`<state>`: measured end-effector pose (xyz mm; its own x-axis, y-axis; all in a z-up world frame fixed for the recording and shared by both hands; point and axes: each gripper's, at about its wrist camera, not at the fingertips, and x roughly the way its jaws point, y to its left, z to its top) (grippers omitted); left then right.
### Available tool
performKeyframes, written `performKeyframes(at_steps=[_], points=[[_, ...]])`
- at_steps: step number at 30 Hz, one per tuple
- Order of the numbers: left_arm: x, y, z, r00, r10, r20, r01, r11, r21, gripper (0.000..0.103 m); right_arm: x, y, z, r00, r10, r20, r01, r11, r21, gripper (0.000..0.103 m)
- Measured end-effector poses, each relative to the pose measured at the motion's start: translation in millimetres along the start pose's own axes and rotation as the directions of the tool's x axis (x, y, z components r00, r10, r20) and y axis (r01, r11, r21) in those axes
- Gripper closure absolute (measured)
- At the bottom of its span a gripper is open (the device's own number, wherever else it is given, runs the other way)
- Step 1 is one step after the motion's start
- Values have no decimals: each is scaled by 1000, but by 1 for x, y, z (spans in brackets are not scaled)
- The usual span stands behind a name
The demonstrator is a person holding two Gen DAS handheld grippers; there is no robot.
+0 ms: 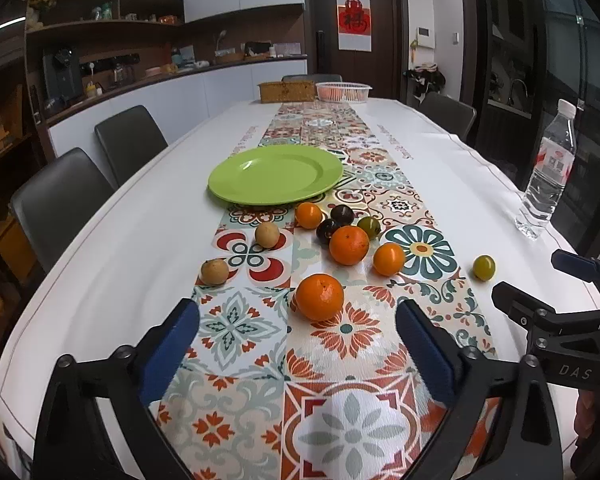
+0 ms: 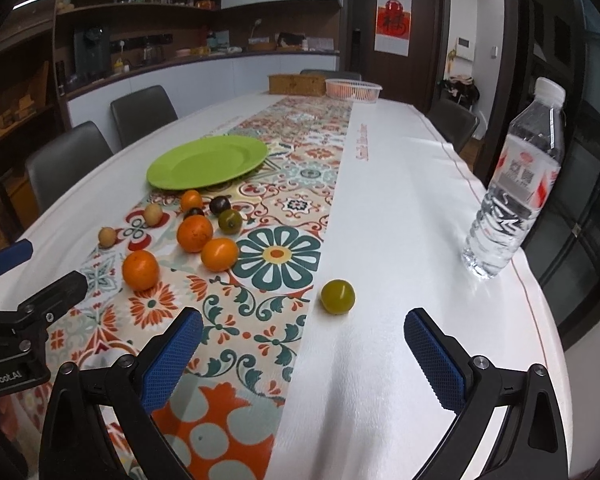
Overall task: Organize fruits
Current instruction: 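Grasp the orange with the left tool while the right tool grasps the yellow-green lime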
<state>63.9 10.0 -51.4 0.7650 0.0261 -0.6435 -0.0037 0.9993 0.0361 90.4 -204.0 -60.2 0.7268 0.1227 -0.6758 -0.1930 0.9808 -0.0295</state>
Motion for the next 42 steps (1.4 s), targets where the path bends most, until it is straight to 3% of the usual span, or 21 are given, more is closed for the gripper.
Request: performKeyframes(at_steps=[7,20,37,42], points=[[25,-2,7,999,-2,-40,3,1000,12,12,23,-5,7,999,1,-50,0,1000,9,8],[71,-7,9,987,-55,-149,61,998,32,35,68,-18,8,988,0,-156,7,999,47,29],[94,-4,11,964,-120,-235,124,992,2,63,93,-20,14,977,4,-211,6,999,45,73],[94,-5,12,964,-122,-236,128,992,10,64,93,-18,16,977,10,-212,-2,999,39,74]])
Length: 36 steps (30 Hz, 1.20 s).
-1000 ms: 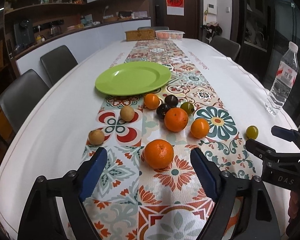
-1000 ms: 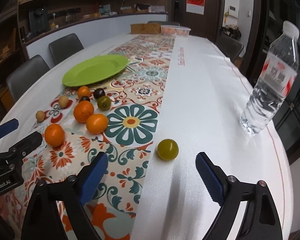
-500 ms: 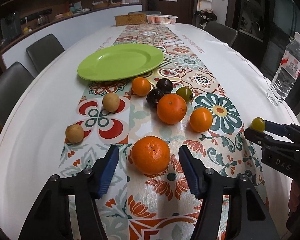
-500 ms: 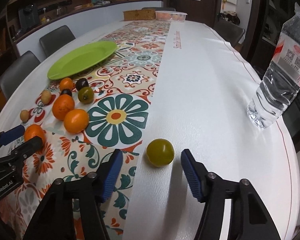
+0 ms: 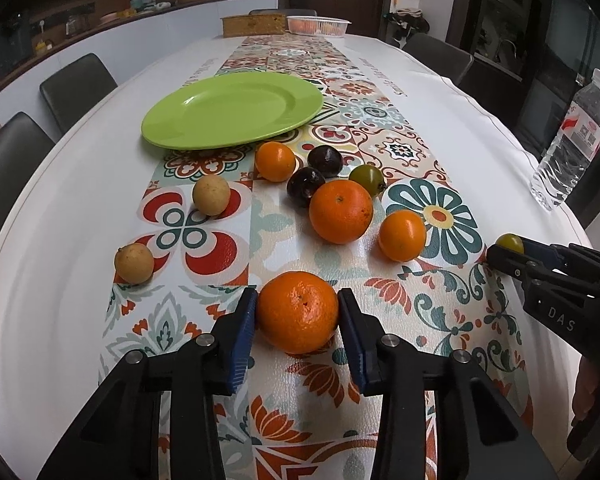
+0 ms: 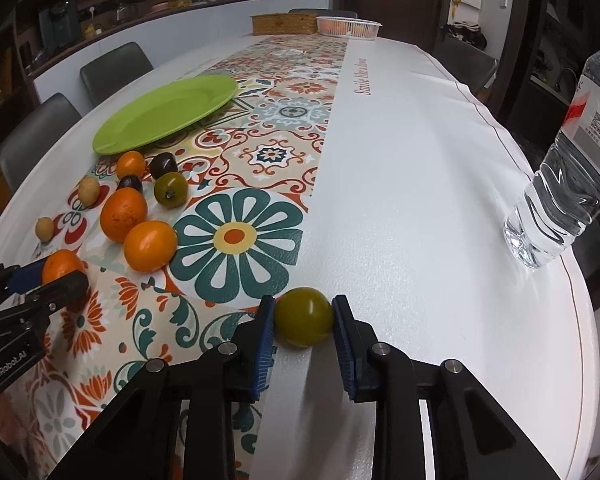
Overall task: Organize fruits
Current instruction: 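Grasp the orange with the left tool while the right tool grasps the yellow-green lime, then carry the orange and lime to the green plate and release both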
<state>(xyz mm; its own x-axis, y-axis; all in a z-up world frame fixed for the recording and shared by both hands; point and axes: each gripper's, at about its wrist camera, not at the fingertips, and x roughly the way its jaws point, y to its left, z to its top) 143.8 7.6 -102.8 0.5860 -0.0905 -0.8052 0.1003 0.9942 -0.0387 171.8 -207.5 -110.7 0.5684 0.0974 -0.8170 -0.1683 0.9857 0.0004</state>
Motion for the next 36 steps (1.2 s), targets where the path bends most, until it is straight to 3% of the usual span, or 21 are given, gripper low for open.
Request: performKeyframes(at_steps=[22,36], points=[[-62,4,17,989,-17,148,12,999,32,64,-49,39,18,982,158,103,-152,986,-65,74],[-63,39,58,981,11,195,-9,1000,-12,64,-52,74,66,952,256,166,-233,961,-148,74]])
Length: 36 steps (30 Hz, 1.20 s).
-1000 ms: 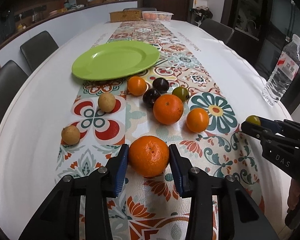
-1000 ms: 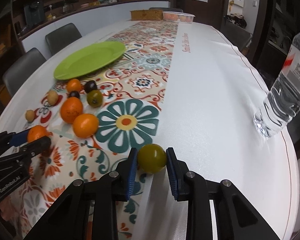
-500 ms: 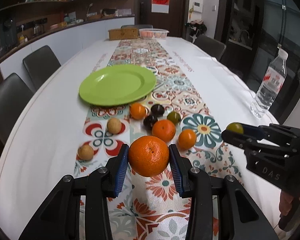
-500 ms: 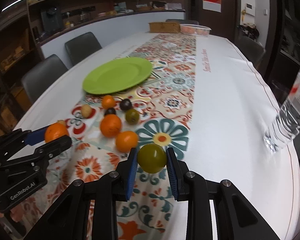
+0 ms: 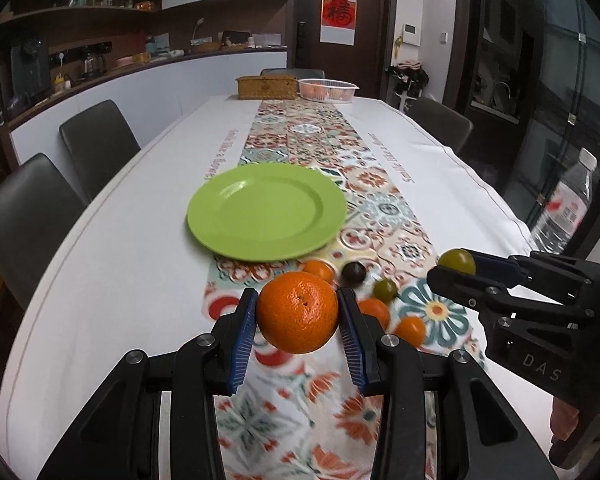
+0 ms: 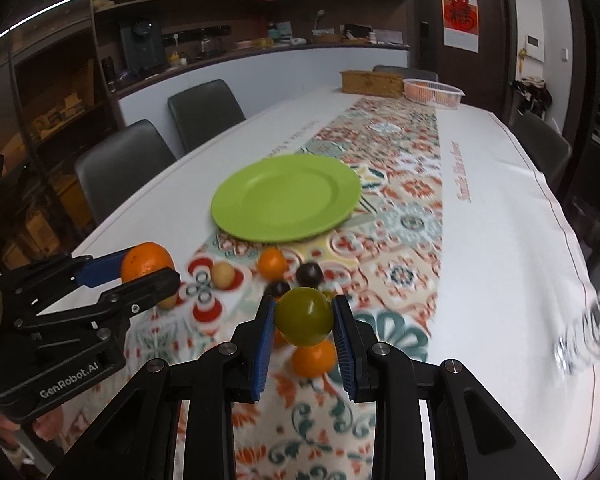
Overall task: Organize fruits
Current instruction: 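Carry the orange and lime to the green plate and release both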
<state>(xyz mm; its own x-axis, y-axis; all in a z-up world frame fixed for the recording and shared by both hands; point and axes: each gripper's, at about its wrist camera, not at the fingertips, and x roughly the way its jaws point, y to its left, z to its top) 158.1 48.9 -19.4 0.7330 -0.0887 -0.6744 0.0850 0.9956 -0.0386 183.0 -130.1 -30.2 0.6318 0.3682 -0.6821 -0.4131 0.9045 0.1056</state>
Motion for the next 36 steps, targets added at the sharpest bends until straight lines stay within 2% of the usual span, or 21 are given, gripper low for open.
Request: performKeyframes(at_steps=[7,15,23,29,33,34,36], points=[[20,19,23,1000,15,2,-15,1000,-4,64,30,3,33,998,54,-8,-54,998,11,73],[53,39,45,1000,2,-24,-2,1000,-3,64,77,5,64,997,52,-63,-54,998,-27,73],[107,59,66,993,-42,-114,41,999,-10,64,127,1,89,989,46,-138,-52,998,-40,73],[145,73,70,973,-105,-207,96,994,-52,64,158,-1,97,979,41,-200,-50,998,-41,73],[154,73,70,970,-87,-228,79,996,-47,64,170,-1,97,975,20,-222,-34,998,-56,73],[154,73,70,971,-81,-226,73,996,-44,63,172,-1,97,975,15,-223,-29,998,-58,73],[150,72,70,974,-76,-212,69,997,-38,51,174,-3,96,974,3,-228,-18,998,-60,71]])
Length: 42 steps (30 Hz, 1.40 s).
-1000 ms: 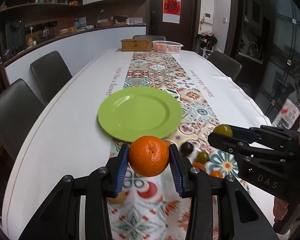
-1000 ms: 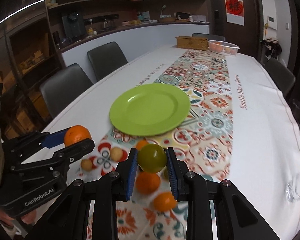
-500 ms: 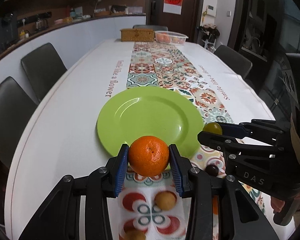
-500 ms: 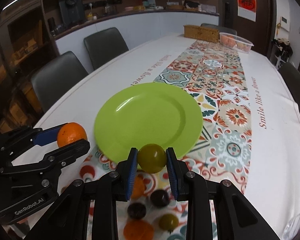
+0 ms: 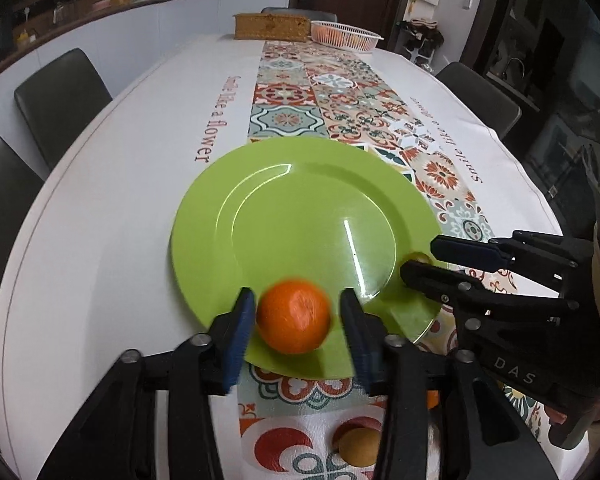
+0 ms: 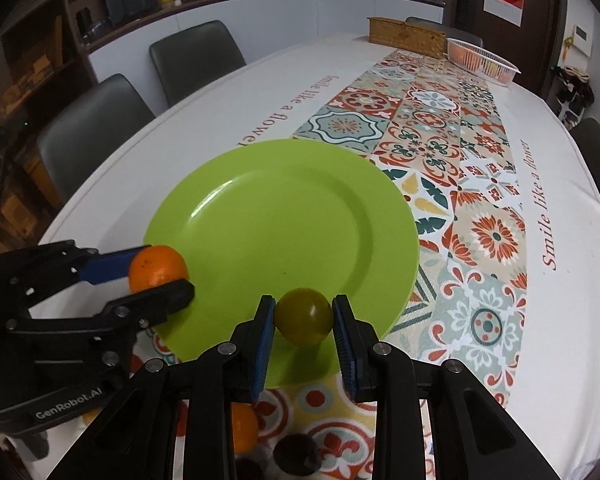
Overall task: Organize fruits
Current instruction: 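Carry the orange and lime to the green plate and release both, then withdraw both tools from the plate toward the remaining fruits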
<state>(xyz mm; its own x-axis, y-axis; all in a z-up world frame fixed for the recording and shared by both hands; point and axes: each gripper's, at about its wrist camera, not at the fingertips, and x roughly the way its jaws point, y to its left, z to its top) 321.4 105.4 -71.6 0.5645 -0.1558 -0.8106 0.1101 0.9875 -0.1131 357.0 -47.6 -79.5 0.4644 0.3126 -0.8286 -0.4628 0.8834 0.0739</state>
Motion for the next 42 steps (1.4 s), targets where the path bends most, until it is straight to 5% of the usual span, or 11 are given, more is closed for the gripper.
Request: performKeyframes(at_steps=[16,27,42], points=[[-91,-28,-26,977,102,187,-117,990,72,43,-72,2,-29,991,-24,132,21,1000,23,62],[-155,-35,-69,957,107,270,-112,994,5,36,-137,18,-64,970,-54,235,44,998,49,50],[-174,-41,-120,954,175,243,-182,983,3,31,-159,32,-117,972,-97,216,78,993,94,45]])
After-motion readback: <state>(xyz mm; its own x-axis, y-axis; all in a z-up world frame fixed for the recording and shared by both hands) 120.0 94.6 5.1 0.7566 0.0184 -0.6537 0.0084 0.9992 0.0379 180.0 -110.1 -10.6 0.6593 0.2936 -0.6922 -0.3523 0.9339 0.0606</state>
